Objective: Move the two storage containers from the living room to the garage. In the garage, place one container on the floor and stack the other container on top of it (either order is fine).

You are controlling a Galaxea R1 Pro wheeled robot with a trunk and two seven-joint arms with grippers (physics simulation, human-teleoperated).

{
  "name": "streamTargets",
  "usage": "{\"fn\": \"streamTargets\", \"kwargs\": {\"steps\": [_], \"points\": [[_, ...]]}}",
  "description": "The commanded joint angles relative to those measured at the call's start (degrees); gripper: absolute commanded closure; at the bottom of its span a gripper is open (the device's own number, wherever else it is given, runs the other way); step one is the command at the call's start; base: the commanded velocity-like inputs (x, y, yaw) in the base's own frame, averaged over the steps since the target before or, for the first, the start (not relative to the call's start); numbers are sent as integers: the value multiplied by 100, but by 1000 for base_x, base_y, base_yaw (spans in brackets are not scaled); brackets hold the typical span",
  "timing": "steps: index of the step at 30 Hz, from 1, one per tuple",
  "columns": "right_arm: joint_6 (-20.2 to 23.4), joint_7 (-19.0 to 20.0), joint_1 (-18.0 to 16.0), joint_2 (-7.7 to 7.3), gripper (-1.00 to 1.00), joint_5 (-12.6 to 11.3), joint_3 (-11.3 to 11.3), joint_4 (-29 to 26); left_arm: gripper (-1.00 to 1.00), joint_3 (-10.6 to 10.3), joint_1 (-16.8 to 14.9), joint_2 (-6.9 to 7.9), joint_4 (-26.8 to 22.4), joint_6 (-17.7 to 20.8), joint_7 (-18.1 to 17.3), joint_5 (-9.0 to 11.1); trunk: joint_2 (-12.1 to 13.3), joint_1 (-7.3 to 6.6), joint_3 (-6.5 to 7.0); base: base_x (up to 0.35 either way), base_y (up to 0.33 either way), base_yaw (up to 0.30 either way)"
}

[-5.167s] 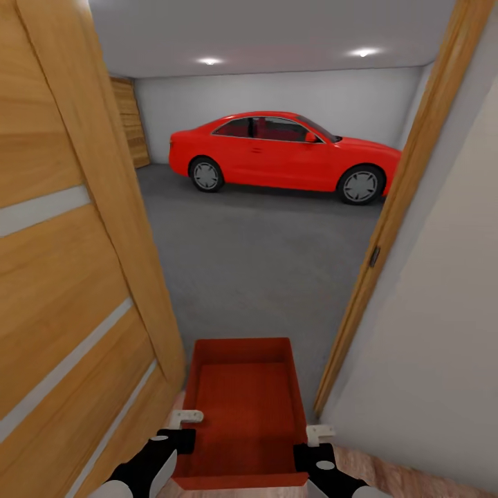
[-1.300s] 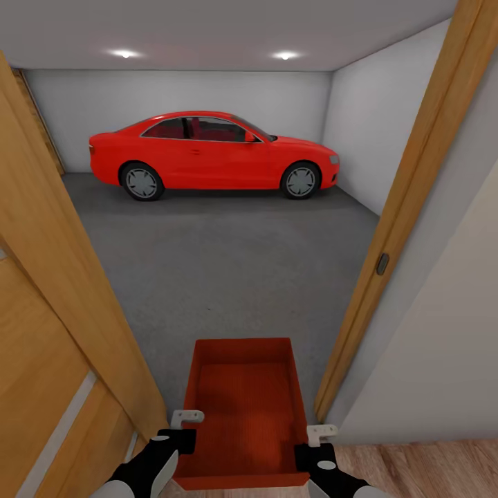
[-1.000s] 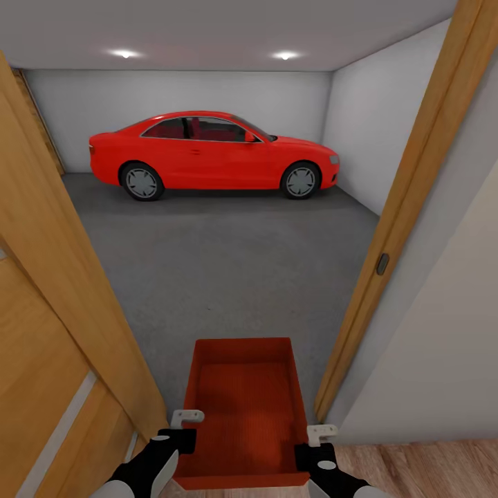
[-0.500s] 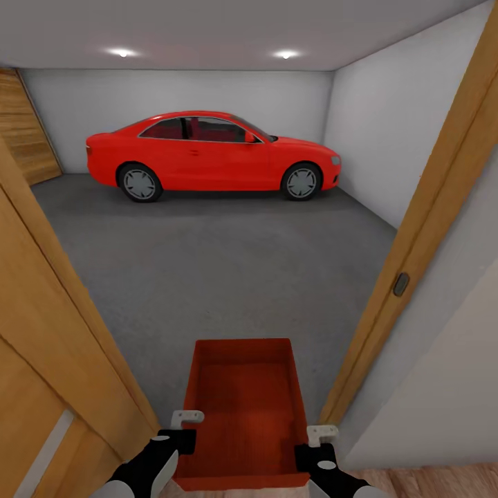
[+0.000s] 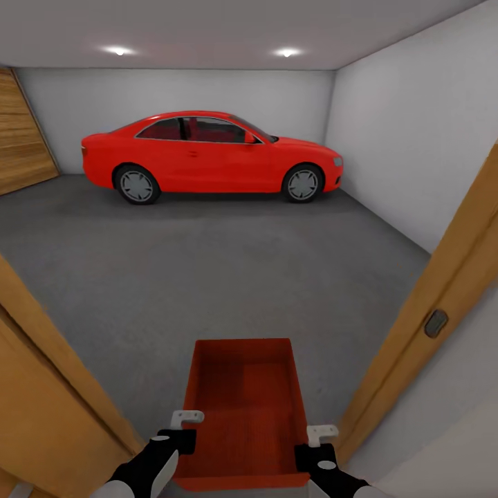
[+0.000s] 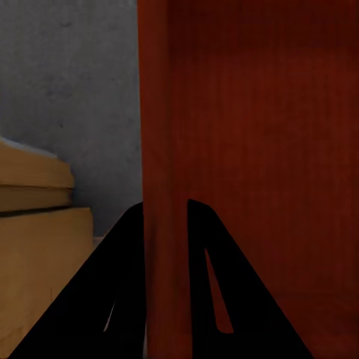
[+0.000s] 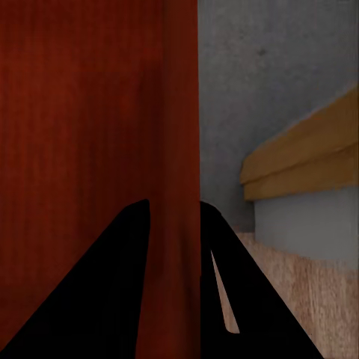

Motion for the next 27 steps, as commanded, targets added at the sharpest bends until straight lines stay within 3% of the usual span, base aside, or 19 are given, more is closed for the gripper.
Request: {"fn": "streamTargets", "kwargs": {"steps": [1, 27], "points": [[-141, -94, -6, -154, 100, -16, 18, 6, 100, -30, 2, 119, 11, 41, 51, -17, -3, 3, -5, 322, 0, 0], [-140, -94, -6, -154, 100, -16, 18, 3, 100, -34, 2, 119, 11, 40, 51, -19, -3, 3, -5, 322, 0, 0]]}}
